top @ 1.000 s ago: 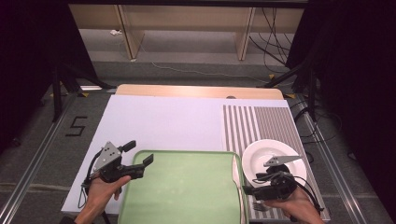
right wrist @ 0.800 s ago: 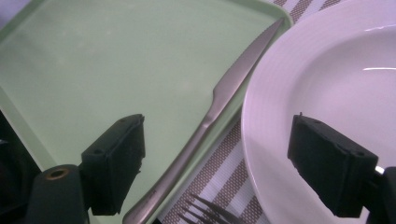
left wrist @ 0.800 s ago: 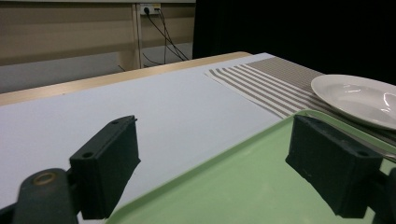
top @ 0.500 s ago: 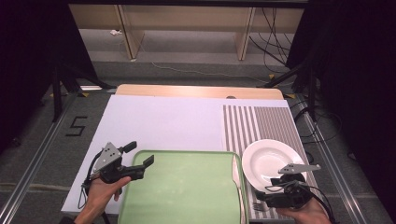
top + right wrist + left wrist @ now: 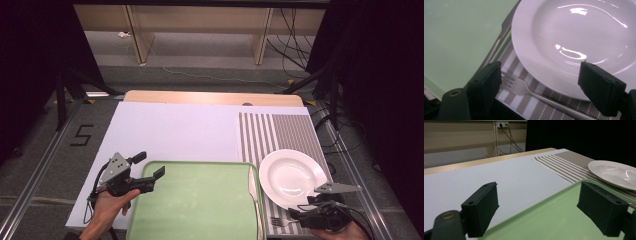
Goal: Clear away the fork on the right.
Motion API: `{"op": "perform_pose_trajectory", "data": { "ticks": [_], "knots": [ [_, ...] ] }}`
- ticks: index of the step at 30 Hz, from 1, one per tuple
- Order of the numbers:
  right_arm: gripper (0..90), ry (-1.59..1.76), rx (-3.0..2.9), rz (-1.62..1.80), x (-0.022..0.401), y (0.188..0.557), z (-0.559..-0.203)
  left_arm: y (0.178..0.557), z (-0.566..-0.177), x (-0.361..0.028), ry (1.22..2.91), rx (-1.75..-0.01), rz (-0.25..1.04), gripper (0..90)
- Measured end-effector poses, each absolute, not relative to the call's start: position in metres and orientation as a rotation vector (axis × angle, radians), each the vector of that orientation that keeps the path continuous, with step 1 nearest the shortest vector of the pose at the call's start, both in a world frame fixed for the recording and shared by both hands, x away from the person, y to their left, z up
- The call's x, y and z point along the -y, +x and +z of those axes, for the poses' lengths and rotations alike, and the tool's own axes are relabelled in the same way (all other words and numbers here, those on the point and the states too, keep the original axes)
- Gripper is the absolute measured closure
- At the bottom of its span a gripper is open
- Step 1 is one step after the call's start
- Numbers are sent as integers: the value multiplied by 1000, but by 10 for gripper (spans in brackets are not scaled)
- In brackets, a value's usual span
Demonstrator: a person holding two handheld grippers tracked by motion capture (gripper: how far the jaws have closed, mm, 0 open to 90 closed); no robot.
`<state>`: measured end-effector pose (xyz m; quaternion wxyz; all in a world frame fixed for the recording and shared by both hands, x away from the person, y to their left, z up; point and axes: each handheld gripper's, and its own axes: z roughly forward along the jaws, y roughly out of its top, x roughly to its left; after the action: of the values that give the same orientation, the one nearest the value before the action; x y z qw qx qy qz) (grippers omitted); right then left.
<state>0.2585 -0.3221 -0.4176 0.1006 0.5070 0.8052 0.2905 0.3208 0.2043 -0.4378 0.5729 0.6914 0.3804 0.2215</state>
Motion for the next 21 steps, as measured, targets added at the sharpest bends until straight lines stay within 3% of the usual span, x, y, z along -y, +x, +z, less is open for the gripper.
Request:
{"op": "perform_pose_trajectory", "data": {
  "ticks": [21],
  "knots": [
    [206,1683,-2364,694,358,255,-428,321,-438,-204,1628,-882,518,157]
  ]
}}
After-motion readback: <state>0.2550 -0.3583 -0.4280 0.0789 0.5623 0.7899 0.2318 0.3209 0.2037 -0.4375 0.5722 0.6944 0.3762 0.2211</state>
